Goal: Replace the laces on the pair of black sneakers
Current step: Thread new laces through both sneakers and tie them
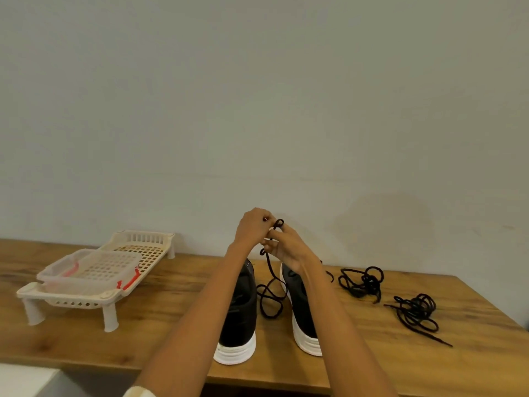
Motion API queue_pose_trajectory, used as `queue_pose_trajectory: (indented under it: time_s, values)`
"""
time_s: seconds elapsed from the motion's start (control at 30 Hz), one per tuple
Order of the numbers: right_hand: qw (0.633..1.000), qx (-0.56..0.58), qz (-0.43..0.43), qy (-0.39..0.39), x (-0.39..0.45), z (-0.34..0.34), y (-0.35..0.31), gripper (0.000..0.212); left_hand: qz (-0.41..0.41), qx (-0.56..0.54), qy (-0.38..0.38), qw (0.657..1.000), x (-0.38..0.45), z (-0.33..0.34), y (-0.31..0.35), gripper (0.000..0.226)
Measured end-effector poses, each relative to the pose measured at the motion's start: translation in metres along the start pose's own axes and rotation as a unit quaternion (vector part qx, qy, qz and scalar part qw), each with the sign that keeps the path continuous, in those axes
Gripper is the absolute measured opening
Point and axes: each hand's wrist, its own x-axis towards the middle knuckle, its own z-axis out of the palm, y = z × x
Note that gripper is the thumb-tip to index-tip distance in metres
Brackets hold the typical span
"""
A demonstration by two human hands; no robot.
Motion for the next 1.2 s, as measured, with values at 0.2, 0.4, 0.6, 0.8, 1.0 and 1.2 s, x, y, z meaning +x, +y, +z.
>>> queue_pose_trajectory:
  time_s: [0.2,0.4,0.6,0.8,1.0,1.2]
  values:
    - [0.996,0.085,-0.025,0.005,0.003,0.002,0.009,0.029,-0.07,-0.203,0.021,0.976,-0.006,0.008,-0.006,0.027]
    - [0.988,-0.014,-0.063,0.139,0.011,0.012,0.006,0.029,-0.11,-0.208,0.016,0.972,-0.012,0.002,-0.006,0.021]
    - [0.937,0.115,-0.113,0.311,0.021,-0.009,-0.01,0.029,-0.102,-0.124,-0.025,0.987,-0.02,-0.037,-0.028,0.025]
    - [0.942,0.076,-0.084,0.317,0.018,-0.016,-0.001,0.024,-0.093,-0.076,-0.007,0.993,-0.029,-0.051,-0.039,0.036]
    - [0.813,-0.562,0.071,0.139,0.001,0.0,-0.005,0.061,-0.031,-0.059,0.064,0.996,-0.031,-0.031,-0.029,0.029]
    - [0.924,-0.38,-0.011,-0.038,-0.014,0.015,-0.017,0.038,0.04,0.036,0.054,0.997,-0.039,-0.023,-0.011,0.008]
